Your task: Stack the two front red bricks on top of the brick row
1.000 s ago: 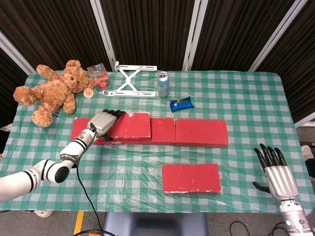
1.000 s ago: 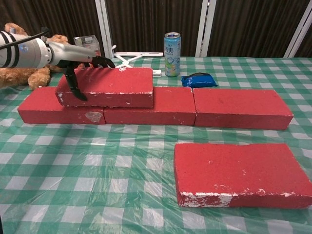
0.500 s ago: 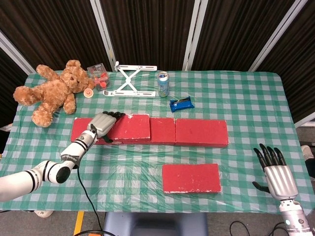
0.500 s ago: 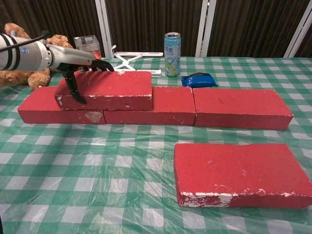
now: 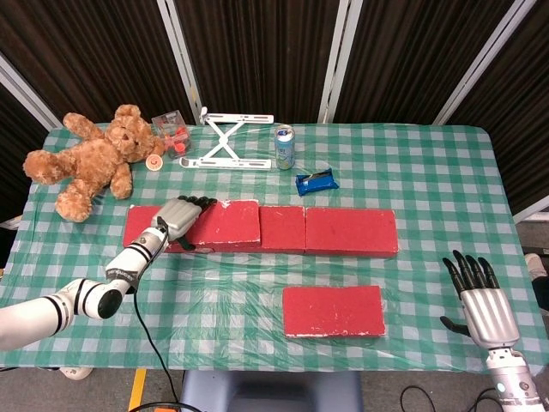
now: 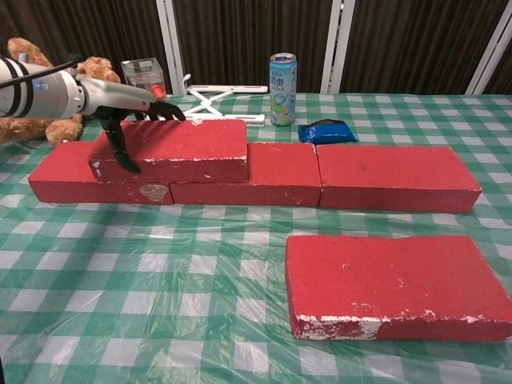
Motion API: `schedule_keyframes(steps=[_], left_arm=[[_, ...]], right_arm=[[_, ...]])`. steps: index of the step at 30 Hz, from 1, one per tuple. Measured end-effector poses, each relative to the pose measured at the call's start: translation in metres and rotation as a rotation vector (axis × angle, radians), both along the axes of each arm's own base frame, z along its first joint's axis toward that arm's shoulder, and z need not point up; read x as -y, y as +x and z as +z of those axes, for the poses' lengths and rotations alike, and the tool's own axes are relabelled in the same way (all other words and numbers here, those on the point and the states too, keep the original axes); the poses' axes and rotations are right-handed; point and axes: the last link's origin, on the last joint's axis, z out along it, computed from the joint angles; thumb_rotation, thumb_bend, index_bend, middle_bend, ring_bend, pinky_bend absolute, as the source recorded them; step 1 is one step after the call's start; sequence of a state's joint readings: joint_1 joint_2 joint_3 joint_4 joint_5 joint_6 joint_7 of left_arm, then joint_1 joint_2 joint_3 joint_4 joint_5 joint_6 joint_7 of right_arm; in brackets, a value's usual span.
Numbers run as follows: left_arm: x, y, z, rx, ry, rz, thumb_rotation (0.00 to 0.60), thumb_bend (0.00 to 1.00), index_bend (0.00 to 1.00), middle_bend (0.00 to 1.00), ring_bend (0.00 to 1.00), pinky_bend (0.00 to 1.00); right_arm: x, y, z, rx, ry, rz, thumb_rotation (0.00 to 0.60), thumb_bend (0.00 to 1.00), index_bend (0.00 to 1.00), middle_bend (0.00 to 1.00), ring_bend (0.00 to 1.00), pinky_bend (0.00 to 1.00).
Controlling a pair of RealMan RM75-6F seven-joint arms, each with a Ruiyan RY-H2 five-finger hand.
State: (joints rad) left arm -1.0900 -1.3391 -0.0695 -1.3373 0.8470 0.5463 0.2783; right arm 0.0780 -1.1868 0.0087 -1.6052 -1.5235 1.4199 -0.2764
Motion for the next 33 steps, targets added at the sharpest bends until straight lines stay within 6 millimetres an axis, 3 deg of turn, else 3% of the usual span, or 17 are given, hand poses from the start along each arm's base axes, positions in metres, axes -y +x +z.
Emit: schedule_keyframes(steps=[9,19,33], left_arm=[[-0.0003,-0.0011,0.0009,0.005,0.002,0.0,0.6,0.26,0.0,0.0,0.0,0.18],[-0.0008,-0.0017,0.0005,0.003,0.007,-0.003,0.6,0.25,0.0,0.0,0.0,0.1],[0.0052,0.001,0.0006,-0.004,-0.022,-0.005,0.6,0.24,0.0,0.0,0.0,0.1]], right_arm=[[0.0003,-0.0002,0.0002,0.0,-0.003,-0.003,0.6,0.12,0.0,0.0,0.0,0.0],[0.0004,-0.0005,0.0002,-0.001,-0.003,-0.005,0.6,0.12,0.0,0.0,0.0,0.0],[0.0007,-0.0003,0.0001,-0.002,-0.008,-0.006,0.6,0.12,0.0,0.0,0.0,0.0]])
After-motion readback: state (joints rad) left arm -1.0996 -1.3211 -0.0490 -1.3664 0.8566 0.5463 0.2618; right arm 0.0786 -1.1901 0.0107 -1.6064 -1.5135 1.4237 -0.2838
